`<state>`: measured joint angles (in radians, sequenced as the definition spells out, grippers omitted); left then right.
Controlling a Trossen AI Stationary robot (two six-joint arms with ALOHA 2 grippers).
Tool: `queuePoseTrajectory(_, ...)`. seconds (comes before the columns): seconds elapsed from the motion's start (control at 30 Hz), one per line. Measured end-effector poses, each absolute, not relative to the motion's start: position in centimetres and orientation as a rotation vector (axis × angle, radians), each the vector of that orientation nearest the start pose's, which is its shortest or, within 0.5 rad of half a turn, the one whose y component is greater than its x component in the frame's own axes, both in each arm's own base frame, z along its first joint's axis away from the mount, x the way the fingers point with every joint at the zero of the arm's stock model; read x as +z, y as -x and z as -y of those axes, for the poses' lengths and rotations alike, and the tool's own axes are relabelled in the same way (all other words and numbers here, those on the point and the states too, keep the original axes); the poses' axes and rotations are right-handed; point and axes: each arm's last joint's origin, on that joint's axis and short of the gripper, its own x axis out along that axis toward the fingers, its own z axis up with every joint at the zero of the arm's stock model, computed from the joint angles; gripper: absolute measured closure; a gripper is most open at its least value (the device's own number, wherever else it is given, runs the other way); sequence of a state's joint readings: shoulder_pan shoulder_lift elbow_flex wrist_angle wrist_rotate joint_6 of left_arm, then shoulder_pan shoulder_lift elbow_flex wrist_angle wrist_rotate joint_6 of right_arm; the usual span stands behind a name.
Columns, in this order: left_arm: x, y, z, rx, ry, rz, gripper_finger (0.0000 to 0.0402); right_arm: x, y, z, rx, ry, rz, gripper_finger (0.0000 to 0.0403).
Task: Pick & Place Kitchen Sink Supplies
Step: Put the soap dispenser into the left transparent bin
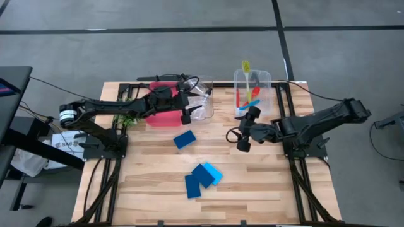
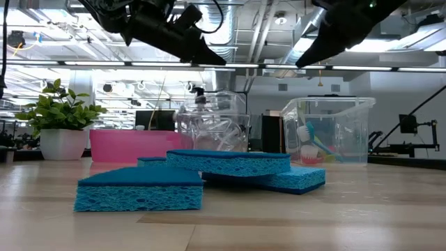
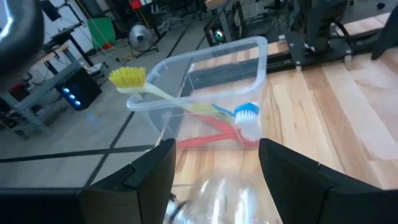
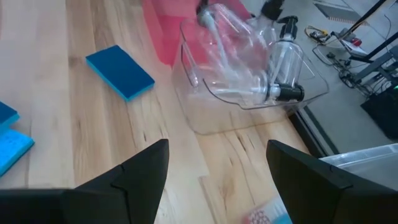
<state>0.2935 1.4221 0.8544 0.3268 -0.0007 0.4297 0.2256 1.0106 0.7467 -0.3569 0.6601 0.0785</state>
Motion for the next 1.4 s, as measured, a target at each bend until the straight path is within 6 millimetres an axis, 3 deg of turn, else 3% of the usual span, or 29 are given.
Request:
queuePoseTrajectory(0.47, 27.6, -29.1, -8.2, 0.237, -0.370, -0.259, 0.0170, 26.6, -21.0, -2.7, -0.447, 0.191, -0.545, 0.0138)
queuePoseTrajectory(0.7, 28.0, -28.4, -5.0, 0.146, -0.215, -0.304, 0.0170, 26.2, -22.8, -3.1, -0.391, 0.318, -0.527, 0.0138)
queuePoseTrajectory(1.0, 28.1, -26.4, -0.5, 0.035, 0.053, -0.442, 0.0170, 23.0, -27.3, -1.8, -0.371, 0.508, -0.575, 0.0138)
queuePoseTrajectory(1.2, 27.7, -25.4, 2.2, -0.039, 0.062, -0.448, 0.0170, 21.2, -29.4, -0.2, -0.355, 0.548, -0.561, 0.0138)
queuePoseTrajectory(1.4, 27.1, -24.7, 3.0, 0.013, 0.054, -0.445, 0.0170, 19.8, -30.4, 2.0, -0.381, 0.533, -0.620, 0.0138)
